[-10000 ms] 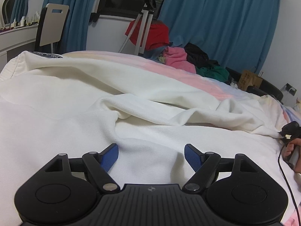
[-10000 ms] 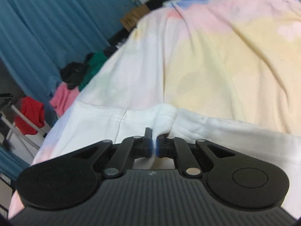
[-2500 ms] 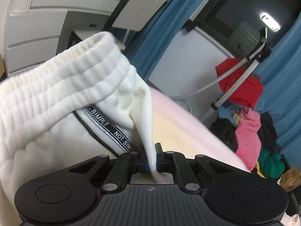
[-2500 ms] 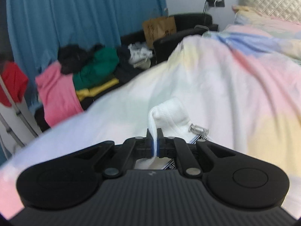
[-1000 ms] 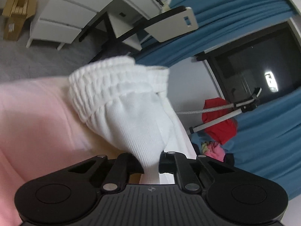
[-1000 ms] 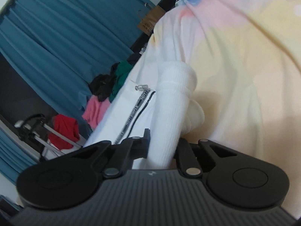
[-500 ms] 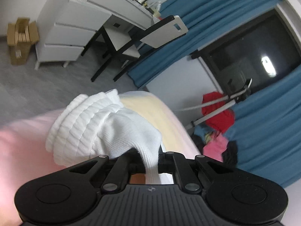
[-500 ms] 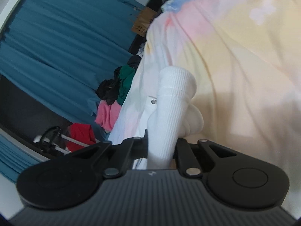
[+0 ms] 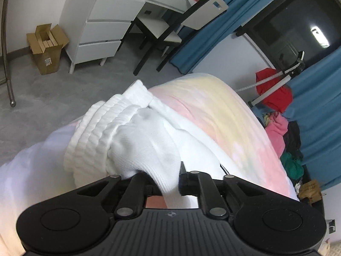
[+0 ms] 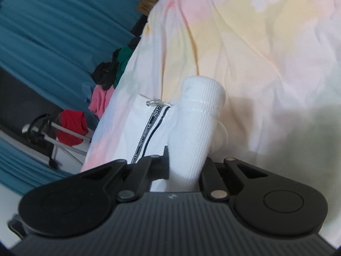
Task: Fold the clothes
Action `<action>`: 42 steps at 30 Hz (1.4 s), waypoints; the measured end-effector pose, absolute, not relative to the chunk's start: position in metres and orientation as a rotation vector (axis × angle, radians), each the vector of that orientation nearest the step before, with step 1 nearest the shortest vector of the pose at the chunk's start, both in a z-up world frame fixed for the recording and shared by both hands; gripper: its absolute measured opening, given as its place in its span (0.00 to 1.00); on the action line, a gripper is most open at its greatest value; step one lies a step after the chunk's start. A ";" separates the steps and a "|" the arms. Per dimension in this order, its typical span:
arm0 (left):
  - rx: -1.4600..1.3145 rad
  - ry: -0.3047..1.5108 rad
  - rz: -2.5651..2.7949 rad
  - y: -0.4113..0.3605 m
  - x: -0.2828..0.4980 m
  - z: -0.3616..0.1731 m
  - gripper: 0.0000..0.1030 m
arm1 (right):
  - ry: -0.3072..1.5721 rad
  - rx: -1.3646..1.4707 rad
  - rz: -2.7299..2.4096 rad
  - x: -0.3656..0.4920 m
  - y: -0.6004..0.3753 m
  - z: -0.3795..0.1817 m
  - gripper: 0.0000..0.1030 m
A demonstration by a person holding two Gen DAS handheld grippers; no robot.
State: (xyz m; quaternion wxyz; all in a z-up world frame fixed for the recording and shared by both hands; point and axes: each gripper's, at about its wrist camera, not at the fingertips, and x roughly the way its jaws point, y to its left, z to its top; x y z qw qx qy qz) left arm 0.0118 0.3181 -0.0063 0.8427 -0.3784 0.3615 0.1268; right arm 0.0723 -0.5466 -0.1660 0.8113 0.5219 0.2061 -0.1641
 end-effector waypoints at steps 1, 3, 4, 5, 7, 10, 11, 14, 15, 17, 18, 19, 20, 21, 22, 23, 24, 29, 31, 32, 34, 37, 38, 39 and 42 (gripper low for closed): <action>-0.785 0.791 0.269 0.316 0.010 -0.006 0.26 | 0.440 1.120 -0.348 0.073 -0.547 -0.167 0.10; -0.732 0.847 0.235 0.313 0.005 -0.001 0.40 | 0.438 1.124 -0.342 0.071 -0.547 -0.168 0.10; -0.701 0.865 0.235 0.309 0.001 0.001 0.43 | 0.436 1.126 -0.338 0.069 -0.547 -0.169 0.10; -0.673 0.876 0.240 0.305 -0.003 0.005 0.49 | 0.435 1.128 -0.335 0.068 -0.548 -0.170 0.10; -0.616 0.898 0.253 0.296 -0.013 0.012 0.58 | 0.428 1.136 -0.326 0.066 -0.548 -0.171 0.10; -0.449 0.897 0.273 0.271 -0.018 0.033 0.61 | 0.416 1.176 -0.314 0.065 -0.550 -0.174 0.11; -0.392 0.896 0.279 0.263 -0.019 0.040 0.63 | 0.416 1.200 -0.313 0.064 -0.551 -0.176 0.12; -0.279 0.811 0.260 0.232 -0.021 0.057 0.68 | 0.411 1.247 -0.299 0.064 -0.552 -0.182 0.12; -0.252 0.792 0.251 0.219 -0.019 0.059 0.70 | 0.410 1.243 -0.290 0.065 -0.553 -0.182 0.12; -0.211 0.765 0.232 0.195 -0.013 0.062 0.70 | 0.414 1.220 -0.279 0.066 -0.553 -0.180 0.13; -0.197 0.753 0.211 0.182 -0.007 0.060 0.70 | 0.417 1.212 -0.277 0.067 -0.552 -0.179 0.13; -0.184 0.738 0.190 0.168 -0.002 0.057 0.70 | 0.419 1.212 -0.277 0.067 -0.552 -0.179 0.13; -0.182 0.730 0.170 0.156 0.004 0.053 0.70 | 0.419 1.219 -0.277 0.067 -0.552 -0.179 0.15; -0.183 0.722 0.151 0.143 0.009 0.049 0.70 | 0.420 1.227 -0.277 0.067 -0.552 -0.179 0.16; -0.183 0.714 0.132 0.131 0.015 0.045 0.70 | 0.419 1.238 -0.264 0.067 -0.551 -0.180 0.23; -0.183 0.706 0.112 0.118 0.020 0.041 0.71 | 0.419 1.249 -0.247 0.068 -0.550 -0.181 0.30; -0.194 0.705 0.087 0.106 0.027 0.034 0.71 | 0.416 1.245 -0.229 0.070 -0.548 -0.180 0.42; -0.163 0.680 -0.022 0.065 0.060 -0.020 0.72 | 0.422 1.135 -0.170 0.082 -0.537 -0.172 0.52; -0.130 0.704 -0.047 0.061 0.068 -0.041 0.72 | 0.444 1.124 -0.176 0.088 -0.535 -0.175 0.51; -0.116 0.717 -0.050 0.060 0.069 -0.050 0.72 | 0.455 1.124 -0.181 0.090 -0.535 -0.178 0.51; -0.094 0.744 -0.047 0.059 0.072 -0.065 0.72 | 0.460 1.123 -0.182 0.095 -0.536 -0.181 0.51; -0.080 0.757 -0.037 0.058 0.067 -0.075 0.72 | 0.439 1.118 -0.162 0.100 -0.537 -0.179 0.52; -0.071 0.755 -0.034 0.056 0.065 -0.076 0.73 | 0.412 1.119 -0.146 0.101 -0.537 -0.176 0.52; -0.065 0.753 -0.032 0.055 0.065 -0.077 0.73 | 0.376 1.121 -0.126 0.101 -0.536 -0.172 0.52; -0.064 0.749 -0.027 0.052 0.065 -0.080 0.75 | 0.285 1.137 -0.080 0.100 -0.535 -0.162 0.52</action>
